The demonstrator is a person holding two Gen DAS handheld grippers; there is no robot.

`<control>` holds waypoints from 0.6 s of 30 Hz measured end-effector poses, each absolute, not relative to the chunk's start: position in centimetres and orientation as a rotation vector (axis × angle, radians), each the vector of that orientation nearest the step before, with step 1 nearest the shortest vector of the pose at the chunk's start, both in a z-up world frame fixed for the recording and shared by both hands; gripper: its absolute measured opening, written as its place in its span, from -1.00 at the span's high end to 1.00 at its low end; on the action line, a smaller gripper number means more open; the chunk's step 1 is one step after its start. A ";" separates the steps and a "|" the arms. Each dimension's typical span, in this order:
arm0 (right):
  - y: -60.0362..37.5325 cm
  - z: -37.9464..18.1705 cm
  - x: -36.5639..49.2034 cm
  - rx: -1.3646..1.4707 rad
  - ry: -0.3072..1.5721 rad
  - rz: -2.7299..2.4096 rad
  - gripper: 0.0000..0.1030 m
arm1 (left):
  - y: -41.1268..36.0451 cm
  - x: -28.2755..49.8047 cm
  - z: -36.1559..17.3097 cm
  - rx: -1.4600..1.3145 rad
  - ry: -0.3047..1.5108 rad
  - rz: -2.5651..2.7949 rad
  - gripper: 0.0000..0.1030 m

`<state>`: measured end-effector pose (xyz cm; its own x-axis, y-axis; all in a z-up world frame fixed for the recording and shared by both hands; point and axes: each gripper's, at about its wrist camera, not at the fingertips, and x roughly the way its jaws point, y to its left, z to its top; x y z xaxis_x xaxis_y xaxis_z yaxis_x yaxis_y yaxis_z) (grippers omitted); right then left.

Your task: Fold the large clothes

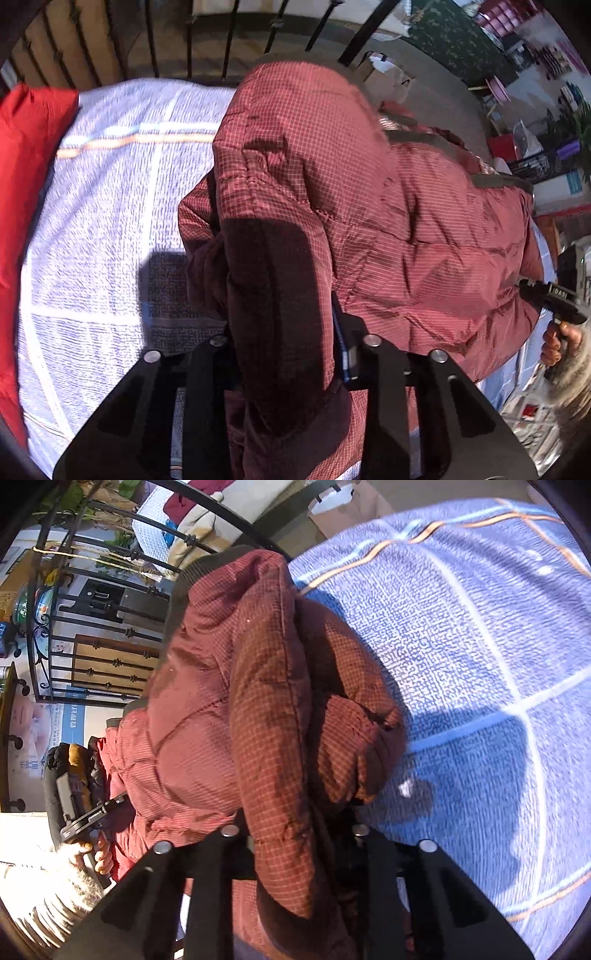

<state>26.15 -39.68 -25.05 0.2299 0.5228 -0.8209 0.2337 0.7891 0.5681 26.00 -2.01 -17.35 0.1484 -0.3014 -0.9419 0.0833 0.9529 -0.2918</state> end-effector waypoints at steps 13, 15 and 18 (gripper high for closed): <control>-36.9 -10.6 16.0 0.540 1.206 0.272 0.69 | -10.6 20.5 -2.5 0.009 1.159 -0.540 0.56; -36.7 -8.9 14.5 0.528 1.186 0.291 0.70 | -10.9 19.8 -0.1 0.008 1.131 -0.572 0.57; -36.1 -6.3 14.0 0.499 1.141 0.349 0.70 | -11.0 19.2 2.8 0.001 1.095 -0.583 0.57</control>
